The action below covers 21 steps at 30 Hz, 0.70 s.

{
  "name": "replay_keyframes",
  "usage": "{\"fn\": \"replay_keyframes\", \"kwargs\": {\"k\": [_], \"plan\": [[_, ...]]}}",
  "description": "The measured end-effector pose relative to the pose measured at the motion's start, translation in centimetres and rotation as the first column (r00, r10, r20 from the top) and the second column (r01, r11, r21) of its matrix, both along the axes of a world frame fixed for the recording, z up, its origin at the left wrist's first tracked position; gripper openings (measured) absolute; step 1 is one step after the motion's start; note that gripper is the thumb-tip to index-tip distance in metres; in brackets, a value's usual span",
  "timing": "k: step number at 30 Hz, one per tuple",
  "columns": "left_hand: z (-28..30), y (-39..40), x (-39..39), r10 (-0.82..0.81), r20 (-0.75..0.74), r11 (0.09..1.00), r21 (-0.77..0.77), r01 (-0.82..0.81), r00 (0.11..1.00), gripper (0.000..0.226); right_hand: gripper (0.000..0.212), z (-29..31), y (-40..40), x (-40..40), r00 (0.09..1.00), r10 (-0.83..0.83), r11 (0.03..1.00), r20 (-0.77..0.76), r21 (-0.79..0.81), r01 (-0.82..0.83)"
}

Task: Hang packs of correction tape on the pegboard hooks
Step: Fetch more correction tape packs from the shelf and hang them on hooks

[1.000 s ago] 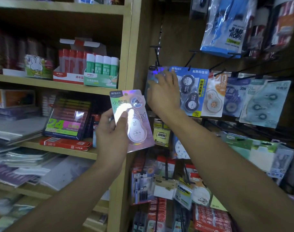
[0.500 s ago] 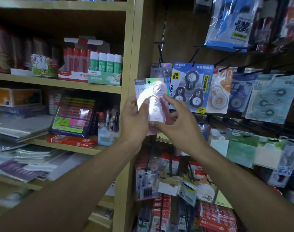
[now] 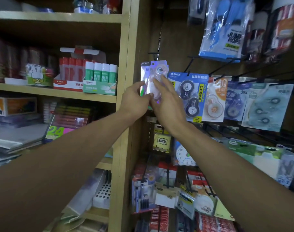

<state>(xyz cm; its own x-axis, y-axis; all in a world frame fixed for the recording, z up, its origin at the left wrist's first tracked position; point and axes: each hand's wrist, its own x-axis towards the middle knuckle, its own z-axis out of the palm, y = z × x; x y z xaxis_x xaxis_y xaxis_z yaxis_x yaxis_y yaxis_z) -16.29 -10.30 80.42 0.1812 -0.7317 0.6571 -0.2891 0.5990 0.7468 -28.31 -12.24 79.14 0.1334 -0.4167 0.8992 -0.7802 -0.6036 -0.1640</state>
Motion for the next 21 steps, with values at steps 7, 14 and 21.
{"fn": "replay_keyframes", "kwargs": {"k": [7, 14, 21], "plan": [[-0.3, -0.2, -0.2, 0.025, 0.052, 0.999, 0.026, -0.026, 0.998, 0.047, 0.056, 0.3, 0.1, 0.2, 0.960, -0.237, 0.971, -0.152, 0.003, 0.240], [0.0, 0.1, -0.3, -0.071, -0.111, 0.997, 0.019, 0.074, 0.991, 0.020, 0.056, 0.7, 0.9, 0.5, 0.908, -0.375, 0.927, -0.189, -0.089, 0.364], [0.3, 1.3, -0.1, -0.142, -0.164, 0.988, 0.041, 0.150, 0.976, 0.030, 0.054, 0.4, 1.2, 0.4, 0.891, -0.408, 0.913, -0.201, -0.120, 0.391]]}}
